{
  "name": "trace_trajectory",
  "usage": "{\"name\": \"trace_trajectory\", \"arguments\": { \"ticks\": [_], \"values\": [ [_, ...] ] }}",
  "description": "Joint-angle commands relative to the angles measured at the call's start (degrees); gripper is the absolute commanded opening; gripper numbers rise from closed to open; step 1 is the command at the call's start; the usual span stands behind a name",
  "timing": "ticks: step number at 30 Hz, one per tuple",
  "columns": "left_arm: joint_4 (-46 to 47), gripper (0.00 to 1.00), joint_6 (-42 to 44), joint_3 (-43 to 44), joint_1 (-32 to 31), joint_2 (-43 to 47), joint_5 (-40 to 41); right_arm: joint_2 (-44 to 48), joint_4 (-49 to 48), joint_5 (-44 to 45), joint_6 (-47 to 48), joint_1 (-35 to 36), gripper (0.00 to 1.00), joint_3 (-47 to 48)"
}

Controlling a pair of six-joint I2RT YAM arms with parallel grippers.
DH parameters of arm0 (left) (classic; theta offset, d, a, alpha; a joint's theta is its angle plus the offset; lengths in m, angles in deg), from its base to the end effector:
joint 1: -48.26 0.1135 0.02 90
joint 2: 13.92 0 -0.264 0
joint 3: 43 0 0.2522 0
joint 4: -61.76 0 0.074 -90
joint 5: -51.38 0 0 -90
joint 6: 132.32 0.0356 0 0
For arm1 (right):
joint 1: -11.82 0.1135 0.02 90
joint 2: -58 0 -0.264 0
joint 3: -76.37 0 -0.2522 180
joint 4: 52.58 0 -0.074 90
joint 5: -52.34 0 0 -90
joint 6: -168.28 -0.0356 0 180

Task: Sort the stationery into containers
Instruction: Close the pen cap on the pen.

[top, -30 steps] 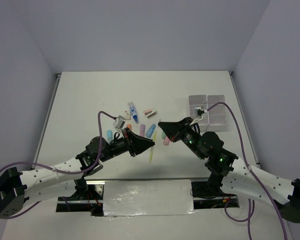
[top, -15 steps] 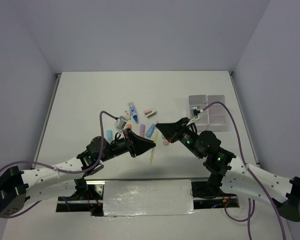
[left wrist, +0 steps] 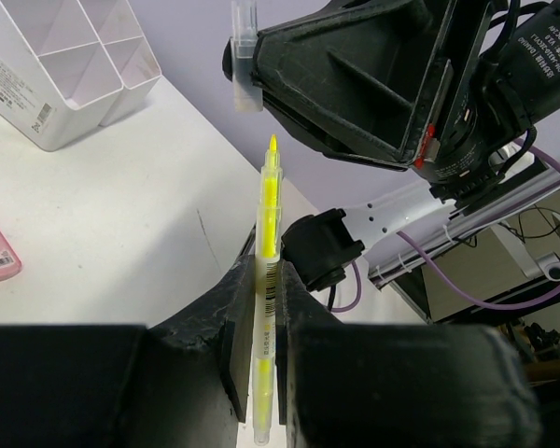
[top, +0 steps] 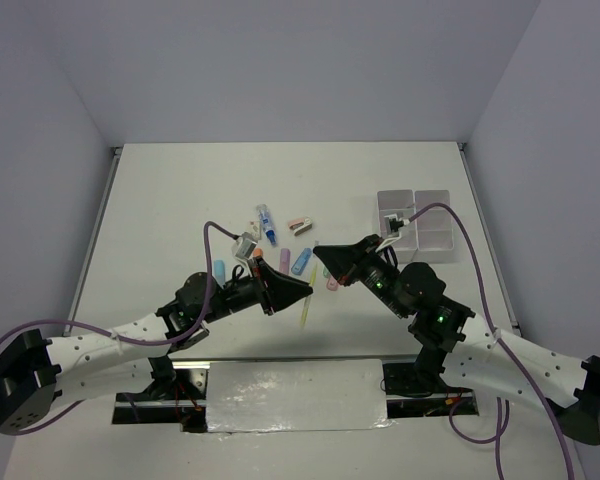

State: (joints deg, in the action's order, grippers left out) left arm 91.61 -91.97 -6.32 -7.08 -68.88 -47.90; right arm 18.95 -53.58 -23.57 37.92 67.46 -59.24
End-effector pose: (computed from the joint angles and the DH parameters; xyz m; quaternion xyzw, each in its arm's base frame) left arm 0.1174 -0.1800 0.2724 0.0939 0.6263 -0.6438 0.4296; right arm 0.1053 0.1387 0.3153 0.0026 0.6682 0.4948 0.5556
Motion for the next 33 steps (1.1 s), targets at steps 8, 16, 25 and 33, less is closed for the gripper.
{"name": "trace_trajectory", "arguments": {
  "ticks": [8, 16, 25, 33],
  "values": [
    [3.49, 0.0, 1.04, 1.52, -0.22, 1.08, 0.58, 0.99, -1.85, -0.81, 1.16, 0.44, 0.0, 1.62],
    [2.96, 0.0, 1.4, 1.25, -0.22, 1.61, 1.72, 0.9, -1.5, -0.82, 1.34, 0.44, 0.0, 1.8],
    [1.65, 0.0, 2.1, 1.34, -0.22, 3.02, 2.86, 0.64, -2.2, -1.43, 0.72, 0.44, 0.0, 0.74],
    [1.65, 0.0, 2.19, 1.34, -0.13, 1.79, 2.69, 0.2, -1.76, -0.73, 1.16, 0.52, 0.0, 1.53]
  ]
}}
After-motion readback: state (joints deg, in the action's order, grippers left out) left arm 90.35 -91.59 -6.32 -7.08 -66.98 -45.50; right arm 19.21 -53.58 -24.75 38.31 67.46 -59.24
